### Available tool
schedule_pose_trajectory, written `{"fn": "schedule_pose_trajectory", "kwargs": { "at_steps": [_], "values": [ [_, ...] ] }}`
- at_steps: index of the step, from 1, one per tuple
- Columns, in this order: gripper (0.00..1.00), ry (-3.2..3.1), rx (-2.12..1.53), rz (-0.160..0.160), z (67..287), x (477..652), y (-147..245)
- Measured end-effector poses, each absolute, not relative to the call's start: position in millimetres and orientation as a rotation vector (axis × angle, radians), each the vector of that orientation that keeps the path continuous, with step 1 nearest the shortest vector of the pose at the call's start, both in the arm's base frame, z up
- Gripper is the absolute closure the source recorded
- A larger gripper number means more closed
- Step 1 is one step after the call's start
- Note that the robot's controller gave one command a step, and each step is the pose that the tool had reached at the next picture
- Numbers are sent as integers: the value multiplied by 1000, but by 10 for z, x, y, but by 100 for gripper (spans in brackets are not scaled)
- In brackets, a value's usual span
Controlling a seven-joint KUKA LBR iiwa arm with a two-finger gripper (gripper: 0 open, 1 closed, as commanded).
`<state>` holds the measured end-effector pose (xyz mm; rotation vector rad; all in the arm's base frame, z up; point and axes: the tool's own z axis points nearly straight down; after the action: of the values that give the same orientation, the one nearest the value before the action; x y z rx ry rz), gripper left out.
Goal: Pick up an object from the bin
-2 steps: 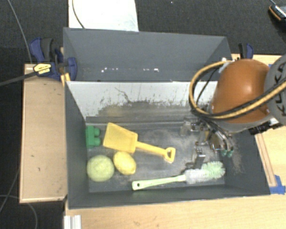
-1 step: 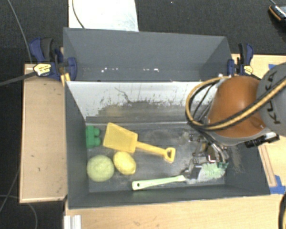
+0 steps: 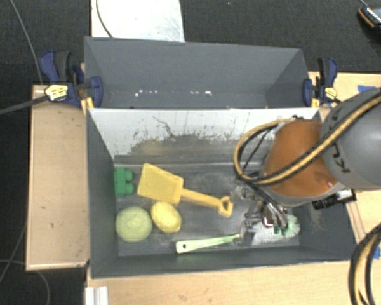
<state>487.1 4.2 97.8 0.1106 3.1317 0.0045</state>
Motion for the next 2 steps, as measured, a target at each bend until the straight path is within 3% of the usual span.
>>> {"fn": "schedule_pose_trajectory", "kwargs": {
  "at_steps": [1,2],
  "values": [
    [0,3127,25,4,701,4905,264],
    [100,3112,231,7,720,5025,620]
  ]
}}
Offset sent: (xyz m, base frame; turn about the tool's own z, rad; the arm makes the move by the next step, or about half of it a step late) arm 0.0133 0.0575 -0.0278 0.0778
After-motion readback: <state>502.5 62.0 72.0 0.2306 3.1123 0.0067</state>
